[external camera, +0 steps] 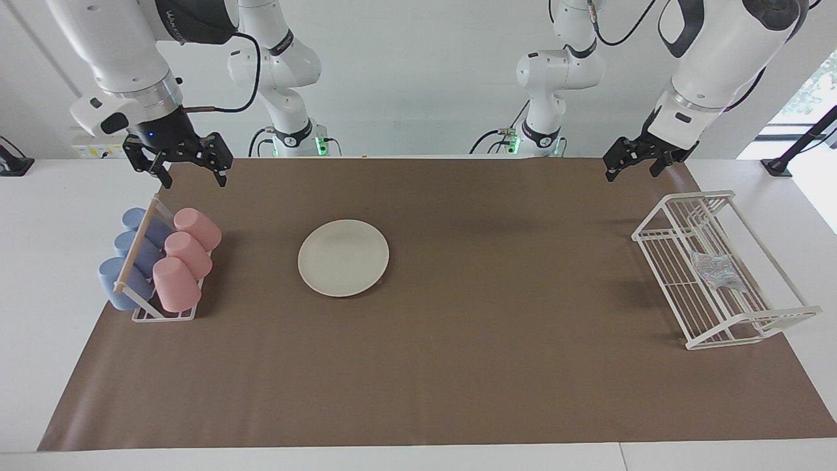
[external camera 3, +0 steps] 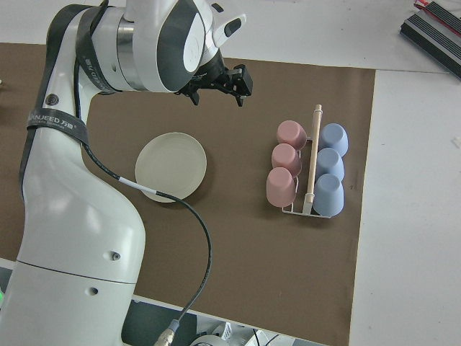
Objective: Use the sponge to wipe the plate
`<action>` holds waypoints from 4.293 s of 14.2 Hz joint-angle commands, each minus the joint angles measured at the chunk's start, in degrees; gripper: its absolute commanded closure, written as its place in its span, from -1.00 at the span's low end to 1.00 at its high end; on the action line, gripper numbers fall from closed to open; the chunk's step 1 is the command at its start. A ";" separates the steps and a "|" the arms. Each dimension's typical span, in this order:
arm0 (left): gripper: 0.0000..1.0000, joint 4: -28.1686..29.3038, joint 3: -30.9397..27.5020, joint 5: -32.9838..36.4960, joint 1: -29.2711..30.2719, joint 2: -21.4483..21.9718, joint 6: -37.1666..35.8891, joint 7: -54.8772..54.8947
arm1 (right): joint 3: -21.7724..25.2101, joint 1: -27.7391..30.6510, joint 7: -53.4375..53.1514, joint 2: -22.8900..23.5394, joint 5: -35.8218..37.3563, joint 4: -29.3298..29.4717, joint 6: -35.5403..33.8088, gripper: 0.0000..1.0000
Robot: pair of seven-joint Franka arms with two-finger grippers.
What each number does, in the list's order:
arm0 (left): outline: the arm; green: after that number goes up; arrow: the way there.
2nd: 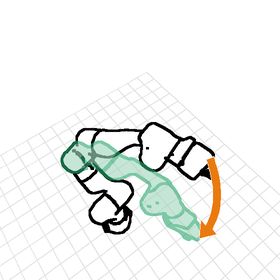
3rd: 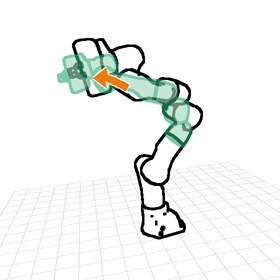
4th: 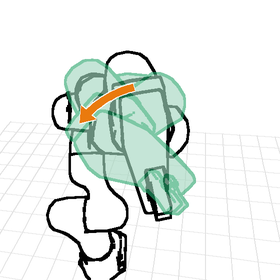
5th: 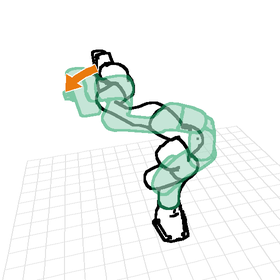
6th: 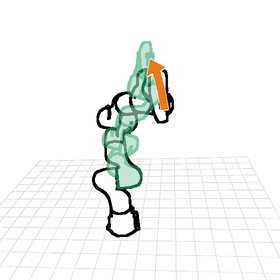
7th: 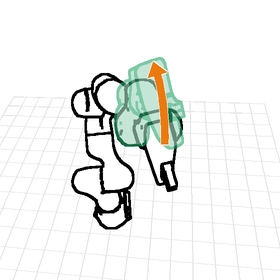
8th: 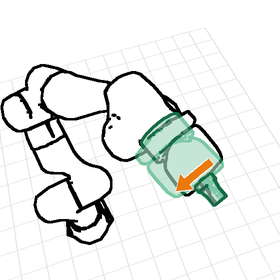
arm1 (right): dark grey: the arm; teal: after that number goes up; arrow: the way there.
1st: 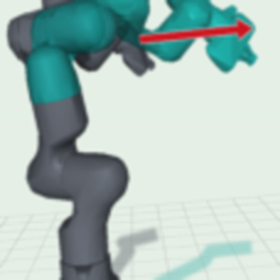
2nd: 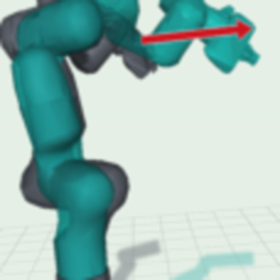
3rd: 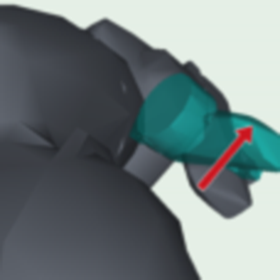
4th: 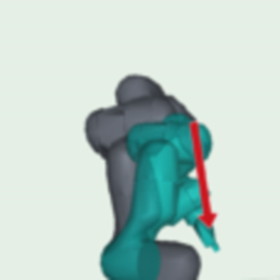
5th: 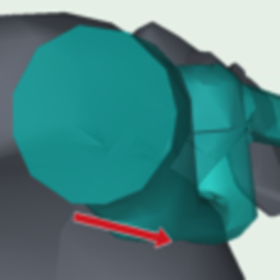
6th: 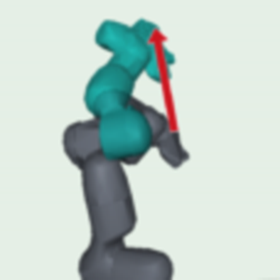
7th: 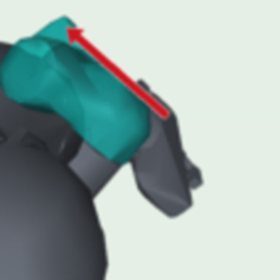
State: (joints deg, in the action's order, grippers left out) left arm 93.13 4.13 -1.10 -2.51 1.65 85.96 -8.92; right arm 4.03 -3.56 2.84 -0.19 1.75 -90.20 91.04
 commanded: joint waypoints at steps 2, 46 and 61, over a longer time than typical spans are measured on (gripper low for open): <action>-1.00 1.79 0.26 1.01 0.14 1.60 1.22 0.04 | -0.34 0.30 1.81 0.45 1.24 0.90 -0.78 -1.00; 1.00 0.83 0.17 55.42 -0.65 -21.95 22.41 -16.84 | -0.69 -6.02 -25.25 -4.91 -0.34 -10.17 5.64 -1.00; 1.00 -15.97 0.35 -7.80 2.59 -12.21 -3.33 -9.54 | -1.57 -14.99 -72.33 -4.91 -3.86 -9.38 4.41 -1.00</action>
State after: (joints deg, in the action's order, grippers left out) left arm 75.94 4.81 2.00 -2.90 -13.36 85.10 -19.91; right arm 2.57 -18.37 -63.48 -4.11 -1.13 -98.82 95.56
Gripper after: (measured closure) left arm 0.969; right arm 0.000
